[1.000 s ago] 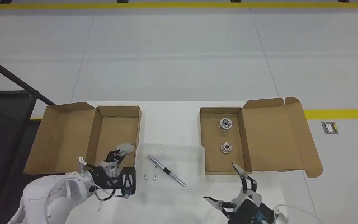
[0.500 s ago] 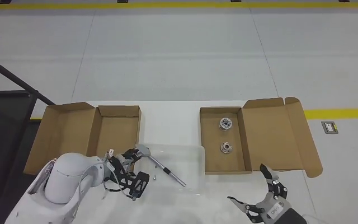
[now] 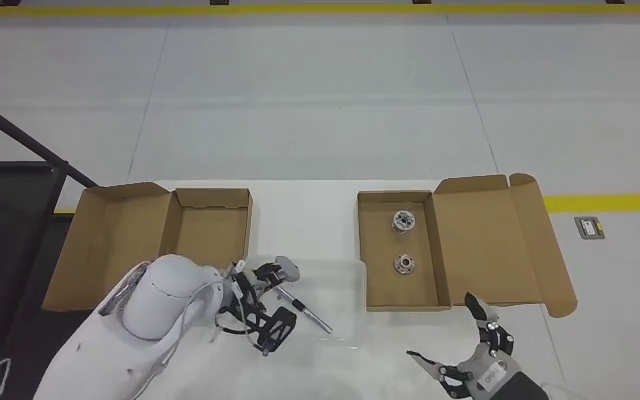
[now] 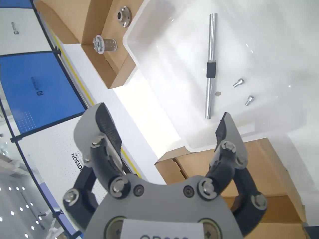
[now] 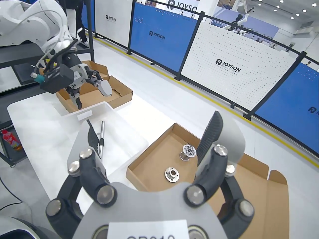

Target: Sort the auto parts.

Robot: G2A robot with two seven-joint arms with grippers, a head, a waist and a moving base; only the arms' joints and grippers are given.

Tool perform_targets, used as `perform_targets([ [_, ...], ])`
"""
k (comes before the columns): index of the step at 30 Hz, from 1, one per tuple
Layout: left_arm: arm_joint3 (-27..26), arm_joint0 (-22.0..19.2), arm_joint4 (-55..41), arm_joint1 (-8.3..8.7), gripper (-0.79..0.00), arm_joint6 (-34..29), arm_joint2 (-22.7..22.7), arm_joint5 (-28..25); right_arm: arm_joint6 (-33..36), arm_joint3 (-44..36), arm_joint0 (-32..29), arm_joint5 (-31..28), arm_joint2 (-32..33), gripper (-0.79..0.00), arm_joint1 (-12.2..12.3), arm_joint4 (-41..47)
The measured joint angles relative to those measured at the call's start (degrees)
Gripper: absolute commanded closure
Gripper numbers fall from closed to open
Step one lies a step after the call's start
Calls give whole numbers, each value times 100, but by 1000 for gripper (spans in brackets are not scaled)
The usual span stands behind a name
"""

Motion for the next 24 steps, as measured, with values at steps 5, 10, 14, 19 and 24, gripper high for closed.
perform_targets([
  [5,734,-889,-287,-235,-785,-182,999,0,0,0,0,0,0,-785,0,0],
  [10,1274,-1456,-743,-457,-785,-311,1802,0,0,0,0,0,0,-785,0,0],
  [14,1726,-1870,-1021,-586,-785,-295,2439,0,0,0,0,0,0,-785,0,0],
  [19,2207,-2266,-1480,-722,-720,-406,3027,0,0,0,0,0,0,-785,0,0],
  [24,2665,-2639,-1959,-876,-693,-525,3693,0,0,0,0,0,0,-785,0,0],
])
